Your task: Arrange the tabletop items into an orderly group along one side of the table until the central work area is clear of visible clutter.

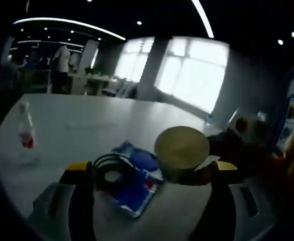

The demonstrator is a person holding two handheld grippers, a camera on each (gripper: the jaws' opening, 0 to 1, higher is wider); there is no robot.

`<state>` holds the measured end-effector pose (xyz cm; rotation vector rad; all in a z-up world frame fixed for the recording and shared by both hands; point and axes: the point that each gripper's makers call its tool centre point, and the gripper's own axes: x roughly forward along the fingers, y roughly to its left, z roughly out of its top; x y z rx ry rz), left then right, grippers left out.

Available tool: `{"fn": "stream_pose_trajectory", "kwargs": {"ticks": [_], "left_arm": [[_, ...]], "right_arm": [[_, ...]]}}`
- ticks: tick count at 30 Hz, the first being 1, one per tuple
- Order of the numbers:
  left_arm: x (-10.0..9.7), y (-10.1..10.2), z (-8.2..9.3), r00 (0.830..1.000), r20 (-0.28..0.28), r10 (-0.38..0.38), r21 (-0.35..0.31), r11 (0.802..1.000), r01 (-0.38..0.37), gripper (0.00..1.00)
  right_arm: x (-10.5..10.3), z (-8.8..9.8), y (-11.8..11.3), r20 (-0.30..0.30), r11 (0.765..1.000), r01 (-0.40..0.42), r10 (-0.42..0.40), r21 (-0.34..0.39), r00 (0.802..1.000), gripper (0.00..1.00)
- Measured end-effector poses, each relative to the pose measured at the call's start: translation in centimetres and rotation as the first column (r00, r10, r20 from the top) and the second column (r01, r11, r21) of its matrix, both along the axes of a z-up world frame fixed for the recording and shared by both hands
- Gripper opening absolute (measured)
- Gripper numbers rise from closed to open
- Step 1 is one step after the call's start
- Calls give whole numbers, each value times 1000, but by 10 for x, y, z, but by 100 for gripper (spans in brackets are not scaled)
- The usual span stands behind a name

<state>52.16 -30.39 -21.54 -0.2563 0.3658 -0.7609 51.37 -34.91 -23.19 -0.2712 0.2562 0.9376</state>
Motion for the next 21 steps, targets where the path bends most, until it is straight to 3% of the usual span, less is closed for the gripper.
{"fn": "stream_pose_trajectory", "kwargs": {"ticks": [7, 11, 14, 21], "left_arm": [[4, -4, 1, 1000, 9, 14, -33, 999, -13, 98], [2, -9, -6, 1000, 15, 6, 17, 1000, -6, 99], [0, -13, -5, 1000, 19, -8, 7, 1000, 8, 99], [-3, -20, -6, 999, 18, -33, -4, 999, 33, 86]], "right_arm": [[-6, -5, 7, -15, 1000, -12, 12, -1, 1000, 38], [-9, -7, 10, -7, 999, -31, 31, -16, 1000, 38], [-9, -7, 12, -4, 999, -35, 35, -14, 999, 38], [-12, -4, 18, -15, 998, -58, 58, 25, 998, 38]]}}
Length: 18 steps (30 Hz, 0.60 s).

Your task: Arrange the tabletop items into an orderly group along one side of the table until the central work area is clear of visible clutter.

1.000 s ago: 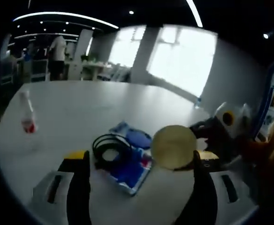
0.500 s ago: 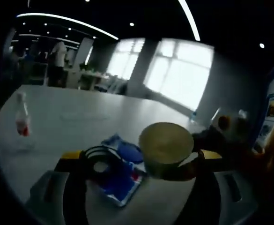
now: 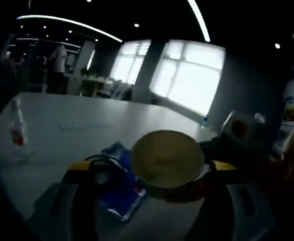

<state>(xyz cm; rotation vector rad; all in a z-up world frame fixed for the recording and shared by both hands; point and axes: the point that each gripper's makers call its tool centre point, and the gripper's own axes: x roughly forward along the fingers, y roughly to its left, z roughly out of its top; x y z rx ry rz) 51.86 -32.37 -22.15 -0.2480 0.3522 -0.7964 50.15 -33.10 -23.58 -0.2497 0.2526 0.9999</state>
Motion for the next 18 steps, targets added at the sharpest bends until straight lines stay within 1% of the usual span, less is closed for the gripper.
{"fn": "stream_pose_trajectory", "kwargs": {"ticks": [4, 7, 9, 11, 12, 18], "left_arm": [[-4, -3, -2, 1000, -2, -20, 9, 1000, 20, 75], [-7, -5, -2, 999, -5, -35, 12, 999, 35, 63], [-8, -6, -1, 999, 7, -47, 14, 999, 47, 53], [-9, -7, 1, 999, 10, -48, 12, 999, 48, 47], [-9, -7, 1, 999, 17, -51, 17, 999, 51, 47], [-11, -10, -1, 997, 14, -70, 25, 997, 70, 44]], "right_arm": [[0, 0, 1, -6, 1000, 0, 0, 12, 1000, 38], [0, -1, 1, -8, 1000, -1, 1, 8, 1000, 38], [0, -2, 1, -14, 1000, -3, 3, 5, 1000, 38], [0, -4, 1, -15, 1000, -5, 5, -2, 1000, 38], [0, -4, 1, -21, 1000, -5, 5, 1, 1000, 38], [-1, -7, 2, -26, 1000, -16, 16, -7, 1000, 38]]}}
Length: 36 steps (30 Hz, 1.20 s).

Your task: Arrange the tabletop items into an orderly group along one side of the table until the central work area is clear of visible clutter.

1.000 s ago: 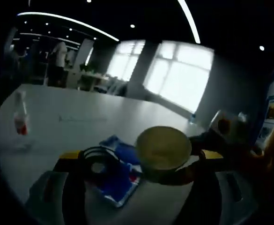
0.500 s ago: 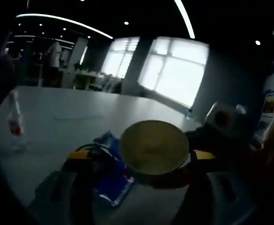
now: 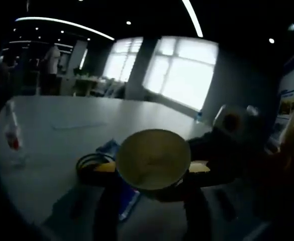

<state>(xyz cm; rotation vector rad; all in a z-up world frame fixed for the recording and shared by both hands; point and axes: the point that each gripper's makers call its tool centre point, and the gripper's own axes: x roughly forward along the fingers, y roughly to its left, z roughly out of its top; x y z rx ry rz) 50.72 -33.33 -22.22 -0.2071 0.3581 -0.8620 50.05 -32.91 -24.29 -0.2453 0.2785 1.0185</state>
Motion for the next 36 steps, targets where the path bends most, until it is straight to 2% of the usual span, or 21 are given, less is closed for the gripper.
{"fn": "stream_pose_trajectory", "kwargs": {"ticks": [7, 10, 12, 15, 17, 26, 30, 36], "left_arm": [[1, 1, -1, 1000, 5, 3, 12, 1000, -3, 43], [2, 2, -2, 1000, 8, 9, 22, 1000, -9, 43], [4, 6, -1, 1000, 10, 22, 19, 1000, -22, 43], [7, 12, 0, 999, 14, 41, 18, 999, -42, 43], [9, 15, 0, 998, 16, 54, 24, 998, -54, 43], [16, 26, 4, 995, 23, 94, 40, 995, -95, 43], [27, 38, 4, 993, 29, 118, 51, 991, -120, 43], [43, 56, 5, 983, 39, 179, 78, 980, -181, 43]], "right_arm": [[0, -3, 0, -16, 1000, -2, 2, -3, 1000, 38], [0, -6, -2, -16, 1000, -3, 2, -30, 1000, 38], [2, -8, -5, -9, 999, 12, -12, -46, 1000, 44], [6, -8, -7, -15, 999, 37, -37, -38, 999, 62], [8, -8, -10, -19, 998, 53, -54, -39, 998, 69], [13, -12, -22, -32, 994, 96, -97, -54, 995, 83], [16, -15, -28, -39, 990, 125, -128, -66, 991, 96], [18, -20, -38, -49, 984, 151, -156, -90, 987, 99]]}}
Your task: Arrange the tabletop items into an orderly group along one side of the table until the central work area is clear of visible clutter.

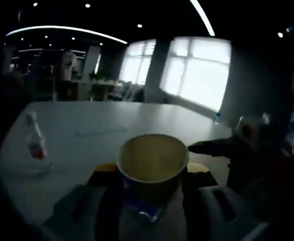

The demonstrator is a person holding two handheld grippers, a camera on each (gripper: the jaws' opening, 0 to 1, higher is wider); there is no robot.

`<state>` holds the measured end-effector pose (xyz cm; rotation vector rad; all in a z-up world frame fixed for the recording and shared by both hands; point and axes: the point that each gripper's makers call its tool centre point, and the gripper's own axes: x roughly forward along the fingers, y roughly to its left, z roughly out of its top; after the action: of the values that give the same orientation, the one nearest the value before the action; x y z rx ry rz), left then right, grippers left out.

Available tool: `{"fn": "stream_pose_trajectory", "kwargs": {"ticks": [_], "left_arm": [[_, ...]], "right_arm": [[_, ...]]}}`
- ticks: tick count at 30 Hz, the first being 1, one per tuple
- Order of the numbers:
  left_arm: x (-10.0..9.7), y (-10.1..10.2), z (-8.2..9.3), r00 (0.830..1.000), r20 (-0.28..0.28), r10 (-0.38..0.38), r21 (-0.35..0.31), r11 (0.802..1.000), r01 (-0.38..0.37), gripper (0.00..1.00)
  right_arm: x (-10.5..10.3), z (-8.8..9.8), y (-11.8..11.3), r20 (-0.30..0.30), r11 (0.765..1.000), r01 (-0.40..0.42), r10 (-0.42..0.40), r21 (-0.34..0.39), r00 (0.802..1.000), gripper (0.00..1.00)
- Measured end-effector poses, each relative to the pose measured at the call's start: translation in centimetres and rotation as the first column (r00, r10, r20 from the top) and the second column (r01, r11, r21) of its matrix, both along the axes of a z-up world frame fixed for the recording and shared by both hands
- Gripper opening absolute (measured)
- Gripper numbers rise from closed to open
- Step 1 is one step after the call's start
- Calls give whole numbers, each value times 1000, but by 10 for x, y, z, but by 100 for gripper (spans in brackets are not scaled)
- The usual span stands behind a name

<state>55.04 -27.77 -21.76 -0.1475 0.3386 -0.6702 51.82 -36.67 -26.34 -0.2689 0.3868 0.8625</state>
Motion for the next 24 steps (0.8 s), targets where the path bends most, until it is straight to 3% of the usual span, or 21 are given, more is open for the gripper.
{"fn": "stream_pose_trajectory", "kwargs": {"ticks": [10, 21, 24], "left_arm": [[34, 34, -9, 990, -4, 139, 52, 989, -139, 43], [68, 43, -14, 981, 7, 196, 78, 977, -196, 43], [78, 46, -17, 977, 11, 213, 86, 973, -213, 43]], "right_arm": [[3, -4, -11, -27, 999, 35, -35, 0, 999, 99], [9, -11, -27, -46, 996, 82, -83, -29, 995, 99], [11, -17, -33, -52, 993, 97, -101, -67, 994, 99]]}}
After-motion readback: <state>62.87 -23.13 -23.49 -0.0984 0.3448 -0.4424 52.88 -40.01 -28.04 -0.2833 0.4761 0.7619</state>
